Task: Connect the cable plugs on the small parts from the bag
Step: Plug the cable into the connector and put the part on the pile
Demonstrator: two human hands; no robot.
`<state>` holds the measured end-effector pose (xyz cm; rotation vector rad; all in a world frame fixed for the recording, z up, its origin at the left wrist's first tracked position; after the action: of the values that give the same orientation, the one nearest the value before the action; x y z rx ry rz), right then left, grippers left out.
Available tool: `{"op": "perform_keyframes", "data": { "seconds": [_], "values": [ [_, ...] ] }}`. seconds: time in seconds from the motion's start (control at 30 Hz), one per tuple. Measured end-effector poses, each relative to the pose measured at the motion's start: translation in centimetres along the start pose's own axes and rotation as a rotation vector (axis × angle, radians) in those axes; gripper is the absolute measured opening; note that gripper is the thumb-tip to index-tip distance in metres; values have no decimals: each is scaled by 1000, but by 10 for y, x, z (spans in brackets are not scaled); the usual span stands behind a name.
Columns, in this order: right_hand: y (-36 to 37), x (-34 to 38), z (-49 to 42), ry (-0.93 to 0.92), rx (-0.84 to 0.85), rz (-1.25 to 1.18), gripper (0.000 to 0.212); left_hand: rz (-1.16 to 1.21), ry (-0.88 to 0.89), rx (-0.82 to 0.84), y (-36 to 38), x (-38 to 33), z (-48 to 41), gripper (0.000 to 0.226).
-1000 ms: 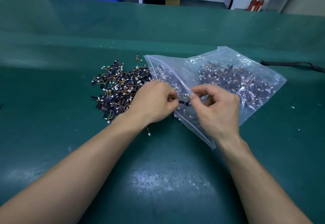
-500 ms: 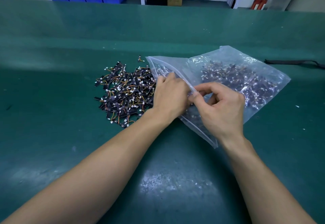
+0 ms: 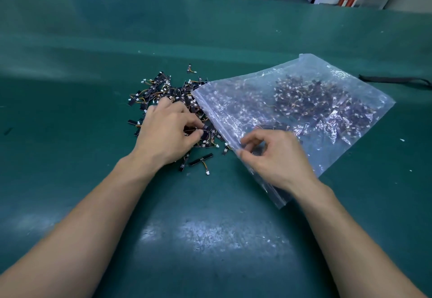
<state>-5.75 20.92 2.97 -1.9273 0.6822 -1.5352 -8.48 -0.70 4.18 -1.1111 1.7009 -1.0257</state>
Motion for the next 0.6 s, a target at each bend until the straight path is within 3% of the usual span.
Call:
{"op": "perform_keyframes", "data": {
  "seconds": [0.23, 0.47, 0.6],
  "values": [
    [2, -7, -2, 26, -13, -44, 10, 11, 56, -53, -5, 2, 1, 6],
    [1, -12, -3, 23, -66, -124, 7, 218, 25, -183, -14, 5, 4, 11],
    [0, -11, -2, 8, -74, -145, 7, 289, 48, -242, -17, 3, 5, 2]
  ]
}}
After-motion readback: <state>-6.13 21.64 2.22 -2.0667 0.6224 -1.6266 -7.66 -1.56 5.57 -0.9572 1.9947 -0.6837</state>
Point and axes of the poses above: each hand's wrist, its own z-axis away from the middle knuckle, its own y-axis out of the palm, x = y × z, the point moved 7 cm from there along -z, towards the middle knuckle, and after that the axes turned 6 degrees about -z, right-handed, at the moved point
